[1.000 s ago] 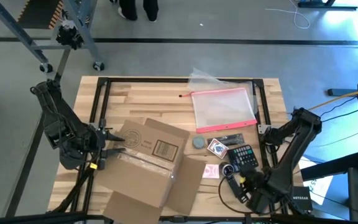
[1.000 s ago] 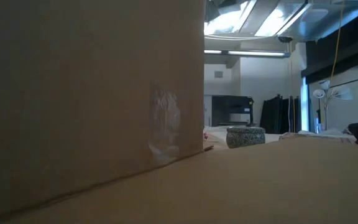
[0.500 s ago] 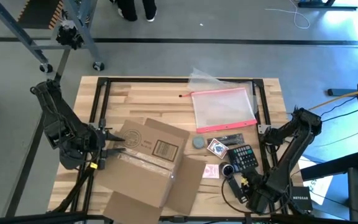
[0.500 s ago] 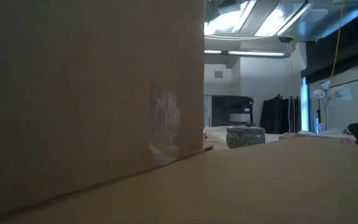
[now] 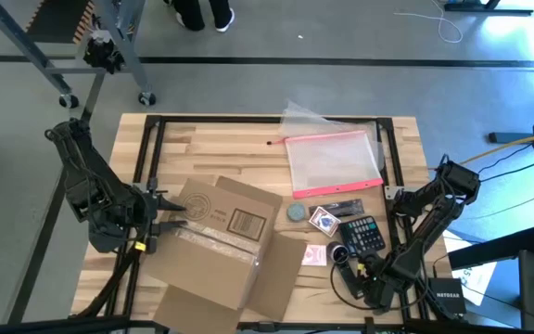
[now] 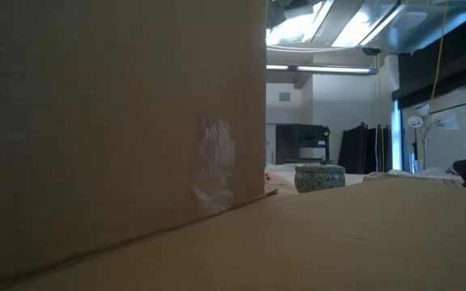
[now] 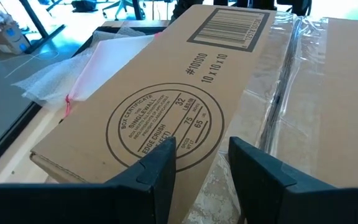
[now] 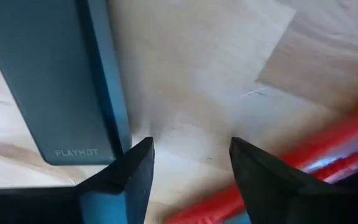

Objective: Unpack boxes
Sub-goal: Break down box until it is fully flat

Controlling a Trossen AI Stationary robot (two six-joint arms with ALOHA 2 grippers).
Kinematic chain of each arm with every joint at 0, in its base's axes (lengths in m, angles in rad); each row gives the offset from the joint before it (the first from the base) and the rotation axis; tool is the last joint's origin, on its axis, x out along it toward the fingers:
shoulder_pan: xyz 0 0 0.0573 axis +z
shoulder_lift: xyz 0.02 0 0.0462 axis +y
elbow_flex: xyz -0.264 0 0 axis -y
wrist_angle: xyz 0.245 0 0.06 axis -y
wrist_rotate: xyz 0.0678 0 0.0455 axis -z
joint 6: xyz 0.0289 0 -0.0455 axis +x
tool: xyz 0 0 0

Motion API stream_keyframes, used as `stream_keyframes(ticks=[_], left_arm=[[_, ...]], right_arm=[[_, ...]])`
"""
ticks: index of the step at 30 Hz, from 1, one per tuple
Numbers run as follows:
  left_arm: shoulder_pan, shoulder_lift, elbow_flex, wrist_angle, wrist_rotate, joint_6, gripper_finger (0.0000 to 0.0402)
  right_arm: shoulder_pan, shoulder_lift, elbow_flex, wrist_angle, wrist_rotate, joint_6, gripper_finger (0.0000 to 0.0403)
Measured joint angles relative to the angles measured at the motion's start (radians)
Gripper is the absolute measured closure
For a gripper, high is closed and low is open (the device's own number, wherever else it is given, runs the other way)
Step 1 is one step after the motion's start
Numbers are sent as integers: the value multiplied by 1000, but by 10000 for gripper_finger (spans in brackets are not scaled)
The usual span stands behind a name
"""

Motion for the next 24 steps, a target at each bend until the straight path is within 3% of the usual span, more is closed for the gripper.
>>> stream_keyframes(ticks=[6, 11, 16, 20, 24], left_arm=[[0, 0, 0, -1, 0, 1, 261], [0, 0, 0, -1, 0, 19, 261], [0, 0, 0, -1, -3, 23, 261], [0, 0, 0, -1, -4, 18, 261], [0, 4, 0, -1, -4, 17, 261]], right_arm=[[-4, 0, -4, 45, 84, -123, 210], [-27, 0, 40, 31, -5, -329, 210], [-37, 0, 101, -125, -74, -544, 211], [-33, 0, 107, -195, -150, -644, 211], [4, 4, 93, -183, -158, -736, 211]])
